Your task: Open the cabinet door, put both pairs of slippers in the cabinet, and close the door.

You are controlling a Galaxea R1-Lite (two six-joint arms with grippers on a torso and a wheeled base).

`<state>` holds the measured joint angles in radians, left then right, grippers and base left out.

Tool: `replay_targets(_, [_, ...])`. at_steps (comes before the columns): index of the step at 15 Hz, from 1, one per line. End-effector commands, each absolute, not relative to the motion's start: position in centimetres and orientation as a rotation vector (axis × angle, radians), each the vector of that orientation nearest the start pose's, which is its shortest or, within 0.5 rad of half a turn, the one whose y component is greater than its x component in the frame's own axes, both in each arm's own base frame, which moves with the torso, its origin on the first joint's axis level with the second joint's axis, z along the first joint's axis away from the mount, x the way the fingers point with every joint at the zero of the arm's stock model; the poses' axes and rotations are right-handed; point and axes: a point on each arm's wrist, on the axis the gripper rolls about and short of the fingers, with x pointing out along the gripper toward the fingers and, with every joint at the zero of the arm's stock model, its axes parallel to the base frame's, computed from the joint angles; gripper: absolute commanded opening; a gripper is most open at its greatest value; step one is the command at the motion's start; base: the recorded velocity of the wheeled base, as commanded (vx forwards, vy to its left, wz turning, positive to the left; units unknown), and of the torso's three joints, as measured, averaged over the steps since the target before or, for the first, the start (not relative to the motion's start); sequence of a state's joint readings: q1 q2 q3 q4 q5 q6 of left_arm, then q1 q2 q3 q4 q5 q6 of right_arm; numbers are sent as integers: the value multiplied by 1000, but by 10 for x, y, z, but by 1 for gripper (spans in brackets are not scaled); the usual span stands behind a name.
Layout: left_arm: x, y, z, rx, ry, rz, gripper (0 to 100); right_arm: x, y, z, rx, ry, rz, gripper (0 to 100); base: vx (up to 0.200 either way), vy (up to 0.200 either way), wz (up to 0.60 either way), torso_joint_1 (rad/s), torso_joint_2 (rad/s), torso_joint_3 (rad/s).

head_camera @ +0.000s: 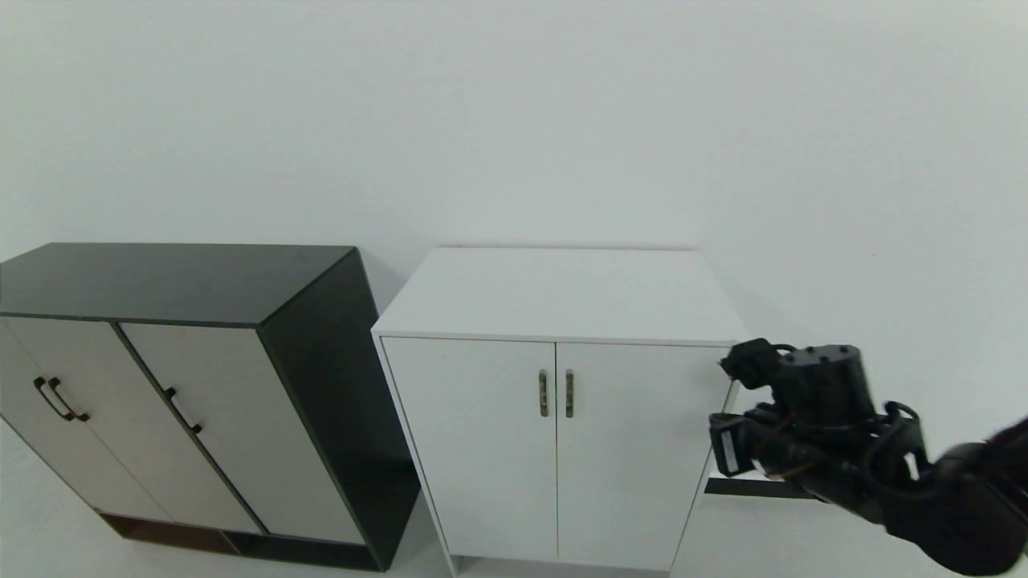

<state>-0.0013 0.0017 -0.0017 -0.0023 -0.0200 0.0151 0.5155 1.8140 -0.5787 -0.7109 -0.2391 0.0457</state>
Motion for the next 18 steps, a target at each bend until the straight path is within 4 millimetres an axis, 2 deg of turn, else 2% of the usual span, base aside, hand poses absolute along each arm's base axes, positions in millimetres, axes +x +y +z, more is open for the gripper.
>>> replay_targets(1, [-23,0,76,15,-3,-21,0,165,77,117,-173,457,222,0,0,0,0,0,0,0])
replay_targets(2, [-23,0,76,15,-3,-21,0,155,70,114,-187,470,211,0,0,0,0,0,0,0])
replay_targets(3, [-23,0,76,15,-3,-21,0,133,52,103,-201,523,172,0,0,0,0,0,0,0])
replay_targets(4, [-23,0,76,15,-3,-20,0,120,42,96,-201,558,145,0,0,0,0,0,0,0])
replay_targets(6, [-23,0,76,15,-3,-21,0,98,32,85,-214,610,142,0,0,0,0,0,0,0])
replay_targets(11, [-23,0,76,15,-3,-21,0,49,15,75,-223,725,207,0,0,0,0,0,0,0])
replay_targets(13, [-23,0,76,15,-3,-20,0,40,13,73,-196,720,270,0,0,0,0,0,0,0])
replay_targets(18, [-23,0,76,15,-3,-21,0,36,16,73,-144,732,419,0,0,0,0,0,0,0])
